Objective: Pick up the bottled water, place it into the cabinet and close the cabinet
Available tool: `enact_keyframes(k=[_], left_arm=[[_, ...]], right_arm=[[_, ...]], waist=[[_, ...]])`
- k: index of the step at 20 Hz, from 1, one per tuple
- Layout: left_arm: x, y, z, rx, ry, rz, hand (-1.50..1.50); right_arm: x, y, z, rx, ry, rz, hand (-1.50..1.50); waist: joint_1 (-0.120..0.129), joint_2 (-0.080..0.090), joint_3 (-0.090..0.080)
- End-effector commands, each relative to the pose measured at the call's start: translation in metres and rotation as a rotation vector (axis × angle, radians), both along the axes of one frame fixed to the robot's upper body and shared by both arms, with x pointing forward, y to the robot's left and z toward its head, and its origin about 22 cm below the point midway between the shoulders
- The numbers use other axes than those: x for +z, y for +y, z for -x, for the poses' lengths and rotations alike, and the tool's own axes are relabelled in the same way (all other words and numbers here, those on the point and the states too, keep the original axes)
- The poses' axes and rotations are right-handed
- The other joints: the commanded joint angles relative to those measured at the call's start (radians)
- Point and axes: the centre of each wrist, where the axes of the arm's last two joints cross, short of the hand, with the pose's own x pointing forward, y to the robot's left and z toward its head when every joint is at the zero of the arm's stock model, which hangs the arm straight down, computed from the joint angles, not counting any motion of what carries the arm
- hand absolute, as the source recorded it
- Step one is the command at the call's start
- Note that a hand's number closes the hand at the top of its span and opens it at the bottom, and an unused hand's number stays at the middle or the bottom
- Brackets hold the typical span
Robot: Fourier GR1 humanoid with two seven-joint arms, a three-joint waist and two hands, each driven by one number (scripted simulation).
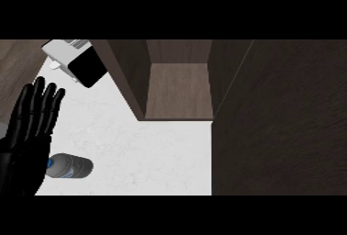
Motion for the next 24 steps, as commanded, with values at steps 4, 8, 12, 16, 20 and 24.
enact_keyframes(k=[4,8,12,16,20,24], left_arm=[[0.011,0.038,0.013,-0.420,-0.051,0.007,-1.50],[-0.018,0.055,0.018,-0.633,0.150,0.096,-1.50],[-0.005,0.112,0.034,-0.708,0.176,0.105,-1.50],[0.015,0.174,0.034,-0.723,0.167,0.110,-1.50],[0.026,0.213,0.063,-0.732,0.220,0.124,-1.50],[0.025,0.229,0.050,-0.726,0.272,0.119,-1.50]], right_arm=[[-0.005,-0.005,0.014,-0.023,0.005,-0.024,-1.50],[-0.007,0.017,0.028,0.171,0.073,-0.053,-1.50],[0.010,0.024,0.049,0.188,0.081,-0.069,-1.50],[0.024,0.031,0.067,0.205,0.099,-0.057,-1.50],[0.024,0.037,0.074,0.194,0.105,-0.062,-1.50],[0.039,0.050,0.073,0.204,0.108,-0.066,-1.50]], waist=[[0.008,0.010,0.004],[0.009,0.010,0.001],[0.022,0.005,0.003],[0.011,0.010,0.005],[0.025,0.009,0.007],[0.011,0.014,0.007]])
